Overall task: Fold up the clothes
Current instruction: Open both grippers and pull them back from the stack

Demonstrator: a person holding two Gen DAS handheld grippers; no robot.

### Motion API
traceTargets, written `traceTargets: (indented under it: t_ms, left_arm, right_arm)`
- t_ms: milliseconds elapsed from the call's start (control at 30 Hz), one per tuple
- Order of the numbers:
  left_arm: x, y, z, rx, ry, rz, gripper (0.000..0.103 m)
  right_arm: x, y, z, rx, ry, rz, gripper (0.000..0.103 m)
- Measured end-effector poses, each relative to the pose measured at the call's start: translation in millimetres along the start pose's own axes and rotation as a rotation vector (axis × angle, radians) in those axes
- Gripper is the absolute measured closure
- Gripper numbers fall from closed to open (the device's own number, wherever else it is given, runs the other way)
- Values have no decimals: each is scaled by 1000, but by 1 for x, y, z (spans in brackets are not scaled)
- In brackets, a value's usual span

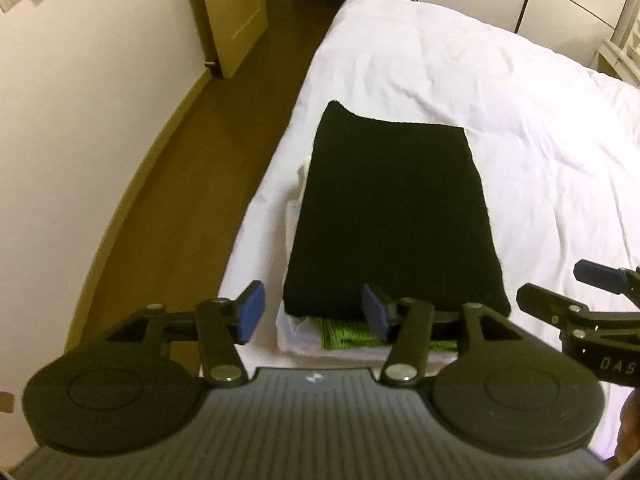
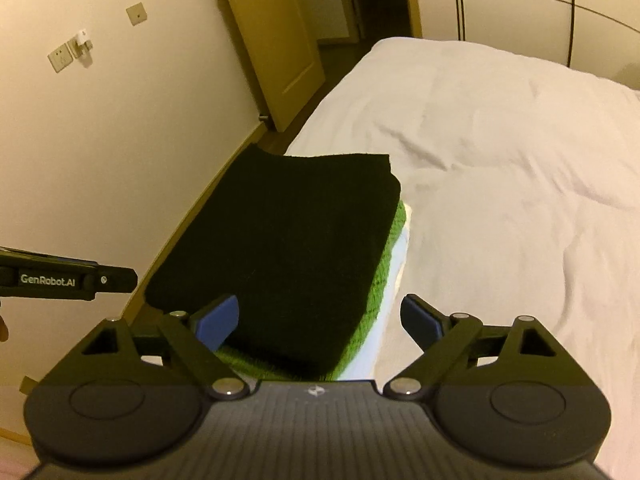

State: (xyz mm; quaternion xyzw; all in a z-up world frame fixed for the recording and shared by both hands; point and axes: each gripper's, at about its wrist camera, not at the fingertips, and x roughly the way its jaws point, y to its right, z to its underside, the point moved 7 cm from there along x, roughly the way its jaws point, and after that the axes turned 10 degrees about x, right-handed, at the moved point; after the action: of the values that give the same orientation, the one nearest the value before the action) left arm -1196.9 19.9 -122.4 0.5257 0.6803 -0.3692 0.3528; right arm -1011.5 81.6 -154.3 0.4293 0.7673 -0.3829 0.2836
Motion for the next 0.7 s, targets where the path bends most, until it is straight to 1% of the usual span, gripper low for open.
traceTargets:
  t_ms: [33, 67, 100, 133, 200, 300, 400, 467, 700]
  left_arm:
    - [-6, 3, 2, 1, 5, -10, 42]
    - [-12, 5, 3, 3, 9, -20, 33]
    - [-18, 8, 5, 4, 14, -29, 28]
    - [-24, 11, 7, 1, 24, -37, 25]
    - [-33, 18, 10, -14, 38, -46, 16]
    - [-48, 28, 16, -45, 58, -66, 5]
    - [-62, 43, 24, -73, 70, -96, 2]
    - [-70, 52, 32, -95, 67, -105, 1]
    - [-98, 81, 73, -176, 64, -131, 1]
  right_arm:
    - [-4, 1, 2, 2, -5, 2, 13]
    - [-8, 1, 4, 5, -11, 4, 13]
    - [-11, 3, 7, 6, -20, 5, 13]
    - [-14, 5, 9, 7, -29, 6, 13]
    - [-21, 10, 14, 10, -44, 17, 13]
    - [-38, 17, 22, 13, -71, 22, 13]
    - [-58, 24, 27, 8, -71, -5, 13]
    - [-70, 27, 31, -17, -78, -23, 13]
    - [-108, 38, 49, -113, -84, -22, 12]
